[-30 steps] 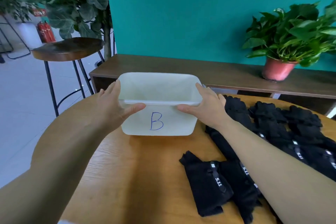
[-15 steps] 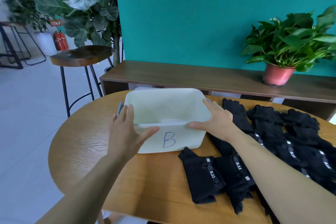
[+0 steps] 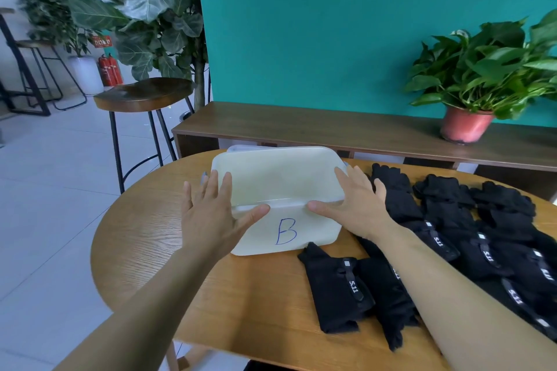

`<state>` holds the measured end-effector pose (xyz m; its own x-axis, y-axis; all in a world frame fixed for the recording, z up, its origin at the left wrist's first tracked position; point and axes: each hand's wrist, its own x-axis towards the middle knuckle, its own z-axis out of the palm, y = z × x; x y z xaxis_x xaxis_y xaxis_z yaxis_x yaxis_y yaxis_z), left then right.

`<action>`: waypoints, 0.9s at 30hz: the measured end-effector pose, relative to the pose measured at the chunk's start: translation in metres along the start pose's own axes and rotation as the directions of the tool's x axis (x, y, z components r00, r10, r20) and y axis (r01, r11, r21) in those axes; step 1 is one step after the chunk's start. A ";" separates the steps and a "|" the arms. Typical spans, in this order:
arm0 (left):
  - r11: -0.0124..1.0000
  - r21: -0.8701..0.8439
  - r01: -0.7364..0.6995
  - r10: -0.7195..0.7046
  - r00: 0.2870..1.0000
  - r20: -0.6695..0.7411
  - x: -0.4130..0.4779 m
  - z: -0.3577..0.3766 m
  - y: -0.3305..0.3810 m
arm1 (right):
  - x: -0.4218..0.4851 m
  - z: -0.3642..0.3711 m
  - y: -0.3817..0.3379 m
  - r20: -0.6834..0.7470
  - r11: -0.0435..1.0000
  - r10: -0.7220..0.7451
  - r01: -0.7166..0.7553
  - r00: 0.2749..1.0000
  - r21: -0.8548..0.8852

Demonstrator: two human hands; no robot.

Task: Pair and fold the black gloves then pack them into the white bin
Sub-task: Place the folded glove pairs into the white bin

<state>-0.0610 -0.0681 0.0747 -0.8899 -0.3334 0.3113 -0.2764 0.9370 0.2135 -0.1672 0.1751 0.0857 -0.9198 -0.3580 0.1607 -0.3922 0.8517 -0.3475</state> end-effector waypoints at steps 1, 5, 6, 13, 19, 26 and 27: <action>1.000 0.000 -0.003 0.003 1.000 0.012 0.000 -0.001 0.000 | -0.002 0.001 -0.002 -0.001 0.999 0.008 -0.008 1.000 -0.031; 0.999 0.039 -0.030 0.029 0.999 0.040 0.002 -0.003 -0.002 | -0.006 -0.002 -0.007 0.017 0.996 0.032 -0.030 0.999 -0.082; 0.999 0.038 -0.038 0.036 0.998 0.046 0.001 -0.004 -0.002 | -0.007 -0.003 -0.008 0.026 0.996 0.037 -0.034 0.999 -0.083; 0.967 -0.064 -0.248 0.239 0.963 -0.123 -0.031 0.000 0.004 | -0.044 0.000 -0.006 -0.071 0.997 -0.037 0.032 0.997 -0.072; 0.831 -0.177 -0.528 0.490 0.844 -0.216 -0.074 0.028 0.027 | -0.098 0.019 -0.002 -0.090 0.993 -0.030 0.020 0.995 -0.113; 0.808 -0.255 -0.531 0.557 0.830 0.036 -0.081 0.072 0.055 | -0.134 0.063 0.005 -0.176 0.960 -0.059 0.008 0.983 -0.279; 0.802 -0.259 -0.539 0.567 0.823 0.041 -0.079 0.077 0.058 | -0.137 0.070 0.007 -0.196 0.951 -0.074 0.010 0.978 -0.308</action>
<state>-0.0347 0.0212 -0.0092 -0.9040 0.2607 0.3388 0.3519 0.9039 0.2432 -0.0447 0.2033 -0.0038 -0.8682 -0.3378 0.3636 -0.3783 0.9246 -0.0442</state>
